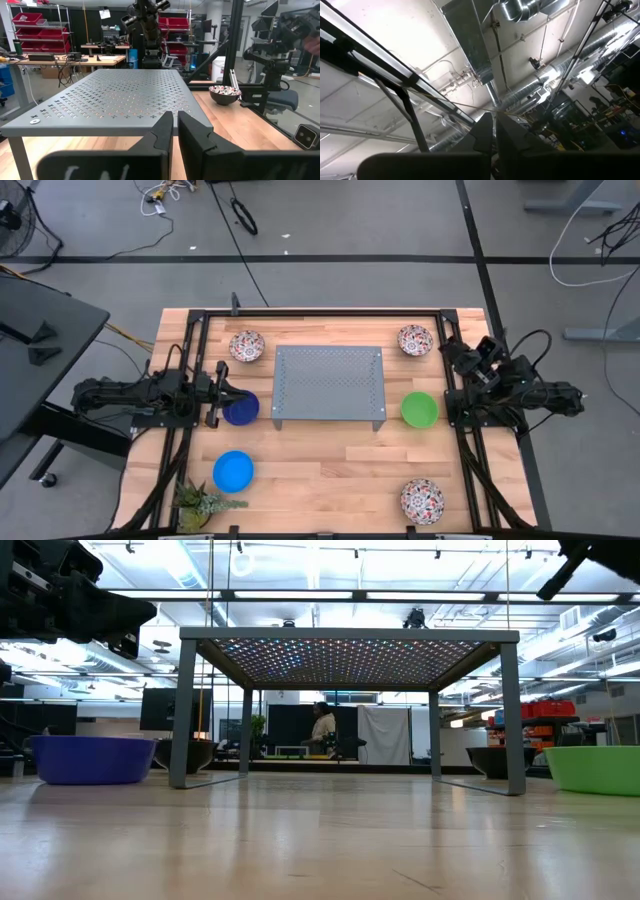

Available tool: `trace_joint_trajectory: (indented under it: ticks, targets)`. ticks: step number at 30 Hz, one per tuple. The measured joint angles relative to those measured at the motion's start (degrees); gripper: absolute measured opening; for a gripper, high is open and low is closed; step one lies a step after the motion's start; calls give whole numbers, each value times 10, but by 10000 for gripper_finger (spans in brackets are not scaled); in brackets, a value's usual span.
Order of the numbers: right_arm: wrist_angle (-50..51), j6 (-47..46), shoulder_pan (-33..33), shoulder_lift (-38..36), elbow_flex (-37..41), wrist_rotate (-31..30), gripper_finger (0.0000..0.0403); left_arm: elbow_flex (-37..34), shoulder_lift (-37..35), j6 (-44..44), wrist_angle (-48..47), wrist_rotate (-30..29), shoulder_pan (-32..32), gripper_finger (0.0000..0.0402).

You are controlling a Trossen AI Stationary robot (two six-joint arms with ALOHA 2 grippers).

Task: Pick & Place Mini bowls
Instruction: Put the top right white patterned bowl on the shelf

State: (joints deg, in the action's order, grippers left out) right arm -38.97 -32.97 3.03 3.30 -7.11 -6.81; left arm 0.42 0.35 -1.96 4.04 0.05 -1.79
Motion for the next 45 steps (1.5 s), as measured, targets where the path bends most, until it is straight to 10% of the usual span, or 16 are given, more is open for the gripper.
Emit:
trace_joint_trajectory:
  ticks: [45]
  targets:
    - [380,214,0,298,-484,2,26,0,0,0,0,0,0,32]
